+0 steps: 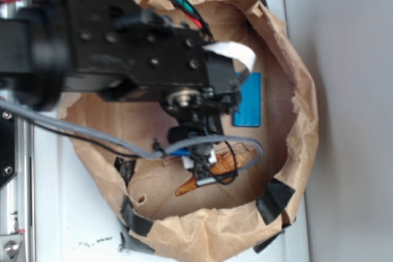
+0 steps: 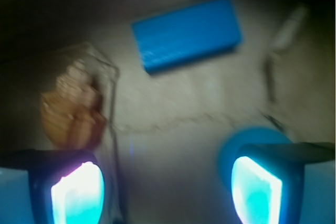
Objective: Grab the shell.
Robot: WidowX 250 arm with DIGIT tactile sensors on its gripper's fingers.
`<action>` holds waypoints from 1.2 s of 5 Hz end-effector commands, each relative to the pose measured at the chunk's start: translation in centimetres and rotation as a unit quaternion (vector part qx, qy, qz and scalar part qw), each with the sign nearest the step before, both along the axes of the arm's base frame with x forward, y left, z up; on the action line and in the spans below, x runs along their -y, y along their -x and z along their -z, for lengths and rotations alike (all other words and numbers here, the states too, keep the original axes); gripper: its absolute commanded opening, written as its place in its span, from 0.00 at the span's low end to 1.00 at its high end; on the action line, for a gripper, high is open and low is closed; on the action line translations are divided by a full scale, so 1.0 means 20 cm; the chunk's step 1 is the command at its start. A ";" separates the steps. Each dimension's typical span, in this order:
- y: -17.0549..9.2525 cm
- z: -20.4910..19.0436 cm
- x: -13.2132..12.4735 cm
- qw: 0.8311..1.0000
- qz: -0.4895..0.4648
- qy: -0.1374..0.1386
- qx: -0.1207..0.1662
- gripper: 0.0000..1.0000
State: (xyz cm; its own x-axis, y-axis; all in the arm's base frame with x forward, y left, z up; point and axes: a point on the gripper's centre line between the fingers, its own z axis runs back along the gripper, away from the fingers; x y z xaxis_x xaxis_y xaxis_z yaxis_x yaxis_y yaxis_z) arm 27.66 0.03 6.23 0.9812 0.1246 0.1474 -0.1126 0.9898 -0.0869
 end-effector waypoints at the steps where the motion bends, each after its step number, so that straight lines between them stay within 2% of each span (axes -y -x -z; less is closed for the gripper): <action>1: -0.14 -0.11 0.09 0.998 0.029 0.029 0.041 1.00; 3: -0.20 0.07 0.26 0.998 0.058 0.033 0.004 1.00; 4: -0.15 0.18 0.35 0.991 0.108 0.073 -0.040 1.00; 5: -0.09 0.21 0.36 0.993 0.100 0.045 -0.035 0.00; 6: -0.07 0.14 0.31 0.995 0.088 0.041 -0.018 0.00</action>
